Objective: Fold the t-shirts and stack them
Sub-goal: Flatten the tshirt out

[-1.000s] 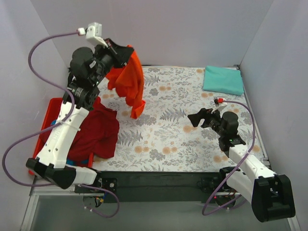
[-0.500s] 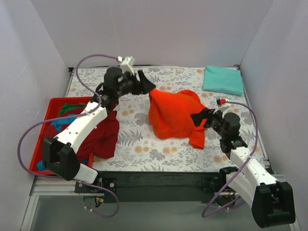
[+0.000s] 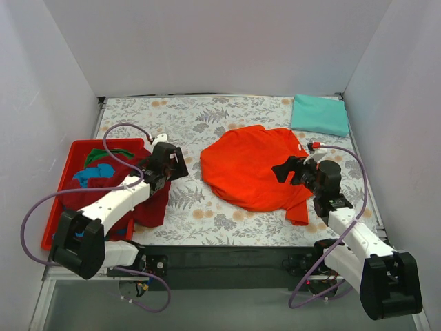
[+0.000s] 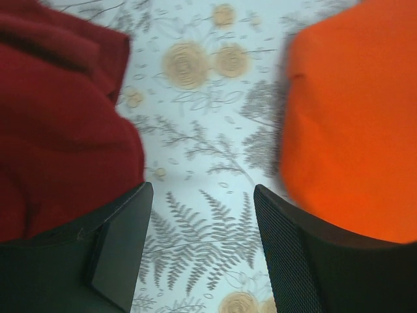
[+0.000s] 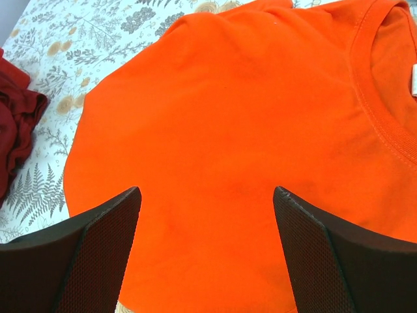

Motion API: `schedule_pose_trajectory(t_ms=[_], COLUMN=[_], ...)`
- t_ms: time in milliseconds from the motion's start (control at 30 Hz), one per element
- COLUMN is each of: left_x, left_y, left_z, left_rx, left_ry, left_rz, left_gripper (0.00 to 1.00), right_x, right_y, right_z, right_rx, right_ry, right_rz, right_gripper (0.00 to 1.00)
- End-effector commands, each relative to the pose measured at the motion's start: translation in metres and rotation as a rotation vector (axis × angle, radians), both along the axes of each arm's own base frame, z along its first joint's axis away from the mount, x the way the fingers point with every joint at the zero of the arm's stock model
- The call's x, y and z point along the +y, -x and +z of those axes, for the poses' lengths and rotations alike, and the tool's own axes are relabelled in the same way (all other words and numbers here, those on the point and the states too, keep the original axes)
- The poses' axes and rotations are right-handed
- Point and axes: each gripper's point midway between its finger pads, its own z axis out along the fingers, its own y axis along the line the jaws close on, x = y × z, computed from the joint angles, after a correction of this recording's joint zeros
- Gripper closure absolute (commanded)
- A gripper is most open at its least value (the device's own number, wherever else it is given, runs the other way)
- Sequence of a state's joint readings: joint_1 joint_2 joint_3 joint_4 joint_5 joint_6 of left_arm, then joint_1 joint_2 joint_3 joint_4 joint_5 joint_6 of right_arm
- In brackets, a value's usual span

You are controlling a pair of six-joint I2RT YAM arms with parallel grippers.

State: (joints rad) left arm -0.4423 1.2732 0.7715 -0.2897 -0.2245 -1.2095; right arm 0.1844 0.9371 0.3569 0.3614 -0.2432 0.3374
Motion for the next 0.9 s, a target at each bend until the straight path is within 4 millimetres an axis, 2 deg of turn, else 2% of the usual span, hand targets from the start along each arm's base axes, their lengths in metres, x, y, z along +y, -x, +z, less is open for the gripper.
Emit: schedule_pose_trajectory(t_ms=[0, 100, 333, 400, 433, 533, 567, 600, 667, 700, 733, 767, 800, 867], left_x=[0.043, 0.051, 0.070, 0.071, 0.073, 0.082, 0.085, 0.086, 0.098, 0.107, 0.125, 0.133, 0.149, 0.166], left_y=[0.011, 0.016, 0.017, 0.017, 0.017, 0.018, 0.016, 0.015, 0.015, 0.008, 0.010, 0.009, 0.010, 0.011], left_z=[-0.034, -0.048, -0.058, -0.061, -0.062, -0.059, -0.053, -0.049, -0.035, -0.007, 0.007, 0.025, 0.064, 0.113], left_rx=[0.085, 0.150, 0.157, 0.163, 0.165, 0.146, 0.123, 0.110, 0.090, 0.022, 0.021, -0.013, -0.123, -0.266], left_ry=[-0.189, -0.253, -0.370, -0.380, -0.386, -0.424, -0.424, -0.425, -0.435, -0.423, -0.427, -0.417, -0.397, -0.365], left_rz=[0.159, 0.193, 0.278, 0.287, 0.293, 0.331, 0.347, 0.353, 0.400, 0.458, 0.514, 0.554, 0.637, 0.732], left_gripper=[0.38, 0.41, 0.44, 0.55, 0.70, 0.92, 1.00, 1.00, 1.00, 1.00, 1.00, 1.00, 1.00, 1.00], right_x=[0.005, 0.007, 0.004, 0.003, 0.004, 0.004, 0.004, 0.004, 0.005, 0.005, 0.006, 0.006, 0.007, 0.009], right_y=[-0.004, -0.002, 0.003, 0.003, 0.004, 0.005, 0.005, 0.006, 0.006, 0.006, 0.007, 0.007, 0.007, 0.007], right_z=[0.014, 0.016, 0.022, 0.024, 0.024, 0.025, 0.026, 0.026, 0.028, 0.028, 0.029, 0.030, 0.031, 0.032], right_rx=[-0.034, -0.037, -0.066, -0.074, -0.075, -0.080, -0.082, -0.083, -0.089, -0.088, -0.089, -0.090, -0.092, -0.091], right_ry=[-0.018, -0.028, -0.033, -0.034, -0.036, -0.037, -0.038, -0.039, -0.041, -0.043, -0.045, -0.047, -0.048, -0.053], right_rz=[0.028, 0.036, 0.019, 0.018, 0.022, 0.024, 0.023, 0.025, 0.029, 0.031, 0.039, 0.039, 0.044, 0.052], right_gripper=[0.12, 0.12, 0.12, 0.12, 0.12, 0.12, 0.12, 0.12, 0.12, 0.12, 0.12, 0.12, 0.12, 0.12])
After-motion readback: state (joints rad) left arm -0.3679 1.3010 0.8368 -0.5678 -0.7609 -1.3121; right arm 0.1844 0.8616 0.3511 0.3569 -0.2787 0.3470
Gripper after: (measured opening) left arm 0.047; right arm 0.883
